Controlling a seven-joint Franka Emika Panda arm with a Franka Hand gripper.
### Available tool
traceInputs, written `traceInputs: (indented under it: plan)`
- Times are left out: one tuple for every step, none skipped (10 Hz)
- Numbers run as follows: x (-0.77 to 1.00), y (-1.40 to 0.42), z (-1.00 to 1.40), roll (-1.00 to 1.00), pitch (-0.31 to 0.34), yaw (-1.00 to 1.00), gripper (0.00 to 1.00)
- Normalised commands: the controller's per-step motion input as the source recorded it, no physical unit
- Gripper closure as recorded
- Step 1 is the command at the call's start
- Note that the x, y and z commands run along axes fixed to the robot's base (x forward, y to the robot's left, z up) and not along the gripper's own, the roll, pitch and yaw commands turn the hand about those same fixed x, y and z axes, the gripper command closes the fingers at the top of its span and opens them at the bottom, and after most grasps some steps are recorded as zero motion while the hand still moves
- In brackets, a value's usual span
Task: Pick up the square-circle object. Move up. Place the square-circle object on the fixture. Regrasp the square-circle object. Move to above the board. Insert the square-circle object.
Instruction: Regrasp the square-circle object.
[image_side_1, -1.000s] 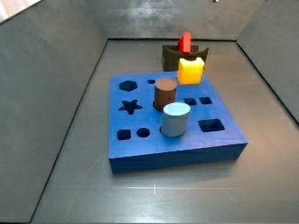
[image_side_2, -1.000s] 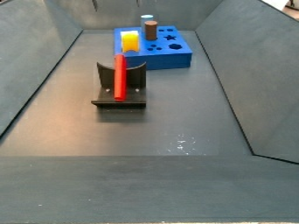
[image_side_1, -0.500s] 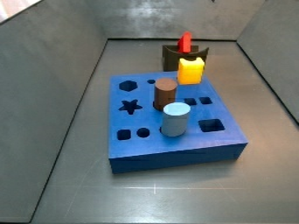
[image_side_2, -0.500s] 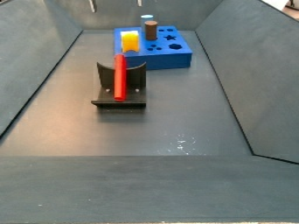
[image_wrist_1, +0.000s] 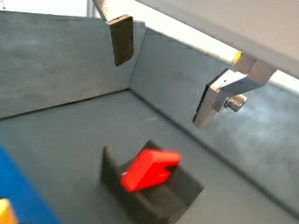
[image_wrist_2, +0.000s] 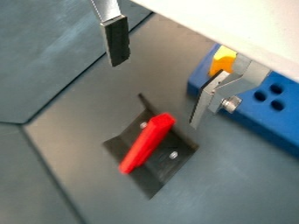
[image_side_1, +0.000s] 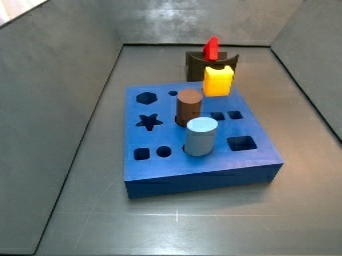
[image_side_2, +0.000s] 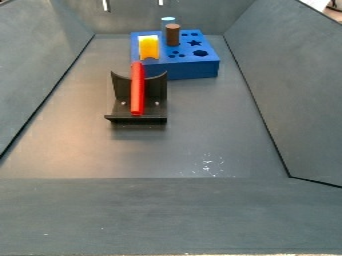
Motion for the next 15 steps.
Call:
traceInputs:
  plan:
    - [0.03, -0.02, -0.01, 1.00, 0.002, 0.04, 0.00]
    - [0.04, -0.03, -0.01, 1.00, 0.012, 0.04, 0.00]
    - [0.05, -0.03, -0.01, 1.00, 0.025, 0.04, 0.00]
    - [0.06, -0.03, -0.01, 1.00, 0.043, 0.05, 0.00]
    - [0.08, -0.03, -0.01, 1.00, 0.075, 0.06, 0.00]
    - [0.09, -0.04, -0.01, 1.00, 0.103, 0.08, 0.00]
    - [0.09, -0.04, -0.02, 0.83, 0.113, 0.09, 0.00]
    - [0.09, -0.04, -0.01, 0.65, 0.111, 0.11, 0.00]
    - [0.09, -0.04, -0.02, 0.40, 0.100, 0.13, 0.00]
    - [0.08, -0.03, -0.01, 0.27, 0.088, 0.14, 0.00]
    - [0.03, 0.08, -1.00, 0.21, 0.064, 0.16, 0.00]
    - [0.03, 0.08, -1.00, 0.20, 0.049, 0.16, 0.00]
    - [0.05, 0.07, -1.00, 0.17, 0.004, 0.16, 0.00]
    - [0.05, 0.06, -1.00, 0.14, -0.013, 0.15, 0.00]
    - [0.07, 0.06, -1.00, 0.10, -0.044, 0.13, 0.00]
